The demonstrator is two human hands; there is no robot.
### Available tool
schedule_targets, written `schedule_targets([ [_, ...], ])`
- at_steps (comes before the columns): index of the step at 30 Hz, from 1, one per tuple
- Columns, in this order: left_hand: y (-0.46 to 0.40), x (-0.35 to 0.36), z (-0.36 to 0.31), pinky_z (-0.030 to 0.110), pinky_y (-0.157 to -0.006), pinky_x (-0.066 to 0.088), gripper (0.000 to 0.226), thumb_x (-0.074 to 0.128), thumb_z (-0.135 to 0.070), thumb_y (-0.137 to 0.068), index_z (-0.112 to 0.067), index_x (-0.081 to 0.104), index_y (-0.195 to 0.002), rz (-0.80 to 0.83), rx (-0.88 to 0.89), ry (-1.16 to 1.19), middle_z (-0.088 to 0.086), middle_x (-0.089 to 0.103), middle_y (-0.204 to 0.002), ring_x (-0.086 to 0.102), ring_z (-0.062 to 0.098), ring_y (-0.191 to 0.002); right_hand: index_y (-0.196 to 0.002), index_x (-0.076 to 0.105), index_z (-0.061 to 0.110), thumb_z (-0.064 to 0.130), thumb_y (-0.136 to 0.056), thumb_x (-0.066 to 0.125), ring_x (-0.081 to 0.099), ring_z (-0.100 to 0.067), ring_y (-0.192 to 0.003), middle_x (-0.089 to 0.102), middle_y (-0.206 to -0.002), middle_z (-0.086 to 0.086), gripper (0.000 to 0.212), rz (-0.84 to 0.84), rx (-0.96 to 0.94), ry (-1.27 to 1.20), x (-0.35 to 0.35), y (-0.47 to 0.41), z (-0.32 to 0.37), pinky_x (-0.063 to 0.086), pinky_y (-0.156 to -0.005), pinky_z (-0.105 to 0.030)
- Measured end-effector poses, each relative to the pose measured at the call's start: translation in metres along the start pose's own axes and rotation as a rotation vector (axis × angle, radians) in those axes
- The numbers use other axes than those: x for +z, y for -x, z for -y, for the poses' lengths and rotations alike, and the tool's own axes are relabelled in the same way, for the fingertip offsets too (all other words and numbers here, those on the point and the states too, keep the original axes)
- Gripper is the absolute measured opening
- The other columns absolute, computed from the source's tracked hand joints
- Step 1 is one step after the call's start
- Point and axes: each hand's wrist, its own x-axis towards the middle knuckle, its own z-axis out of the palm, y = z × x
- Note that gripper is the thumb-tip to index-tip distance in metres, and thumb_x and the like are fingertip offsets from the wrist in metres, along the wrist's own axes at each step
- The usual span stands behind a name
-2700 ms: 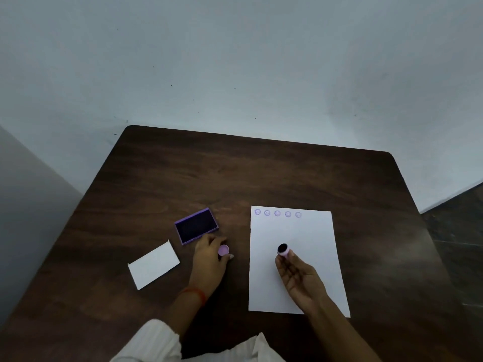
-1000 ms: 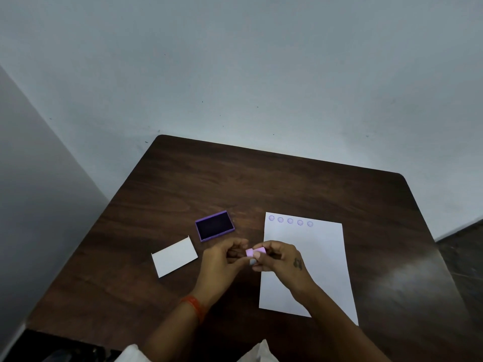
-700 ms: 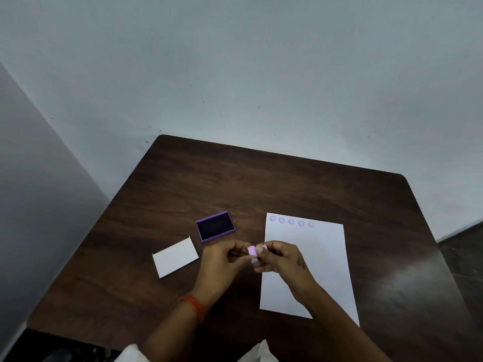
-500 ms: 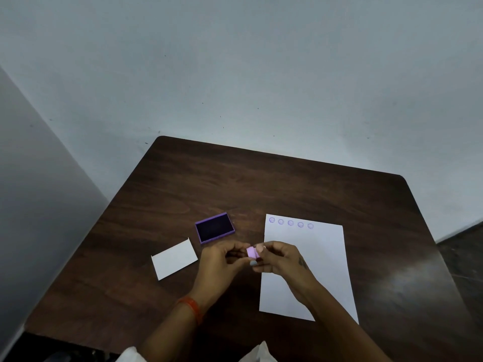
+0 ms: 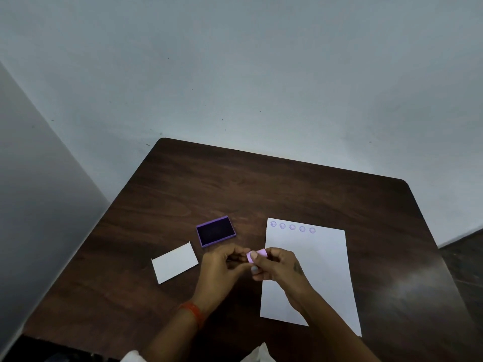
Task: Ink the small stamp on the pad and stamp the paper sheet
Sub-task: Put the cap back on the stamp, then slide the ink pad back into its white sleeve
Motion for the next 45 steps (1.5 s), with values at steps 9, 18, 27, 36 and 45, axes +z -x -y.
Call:
schedule_targets([
  [9, -0.005, 0.004, 0.017, 0.016, -0.083, 0.054, 0.028, 0.071, -0.015, -0.077, -0.03, 0.065, -0.1, -0.018, -0.016, -0.091, -0.01, 0.07, -0.101, 0.064, 0.001, -0.093, -0.098, 0.066, 0.01, 0.024, -0.076, 0.074, 0.067, -0.02, -0.087, 0.07, -0.096, -0.005, 0.027, -0.09, -0.022, 0.178, 0.013, -0.017, -0.011, 0.057, -0.085, -0.034],
  [18, -0.016, -0.004, 0.042, 0.009, -0.074, 0.047, 0.046, 0.073, -0.014, -0.075, -0.022, 0.056, -0.117, 0.033, -0.188, -0.262, 0.001, 0.061, -0.118, 0.059, 0.006, -0.096, -0.078, 0.068, 0.01, 0.034, -0.09, 0.051, 0.053, -0.005, -0.062, 0.069, -0.078, -0.007, 0.032, -0.271, -0.194, 0.505, 0.026, -0.062, -0.039, 0.036, -0.059, -0.008],
  [27, -0.013, -0.012, 0.045, 0.004, -0.067, 0.044, 0.041, 0.072, -0.016, -0.076, -0.024, 0.058, -0.115, -0.027, -0.199, -0.258, -0.001, 0.062, -0.115, 0.059, 0.003, -0.09, -0.101, 0.062, 0.013, 0.041, -0.072, 0.071, 0.059, -0.02, -0.094, 0.061, -0.1, -0.001, 0.041, -0.23, -0.158, 0.647, 0.023, -0.067, -0.04, 0.045, -0.079, -0.024],
  [36, 0.01, -0.05, 0.047, 0.025, -0.087, 0.05, 0.036, 0.068, -0.01, -0.078, -0.023, 0.06, -0.11, -0.406, -0.209, -0.257, 0.001, 0.06, -0.119, 0.058, 0.013, -0.102, -0.113, 0.056, 0.024, 0.034, -0.075, 0.072, 0.058, -0.011, -0.098, 0.058, -0.116, 0.0, 0.043, -0.039, -0.339, 0.592, 0.083, -0.054, -0.002, 0.049, -0.082, -0.025],
  [45, 0.024, -0.086, 0.062, 0.045, -0.11, 0.03, 0.059, 0.061, -0.007, -0.083, -0.005, 0.036, -0.136, -0.537, -0.628, -0.306, 0.022, 0.036, -0.141, 0.035, 0.038, -0.13, -0.13, 0.046, 0.017, 0.029, -0.082, 0.066, 0.053, -0.021, -0.117, 0.049, -0.135, -0.008, 0.054, 0.18, -0.209, 0.834, 0.125, -0.058, -0.017, 0.047, -0.101, -0.038],
])
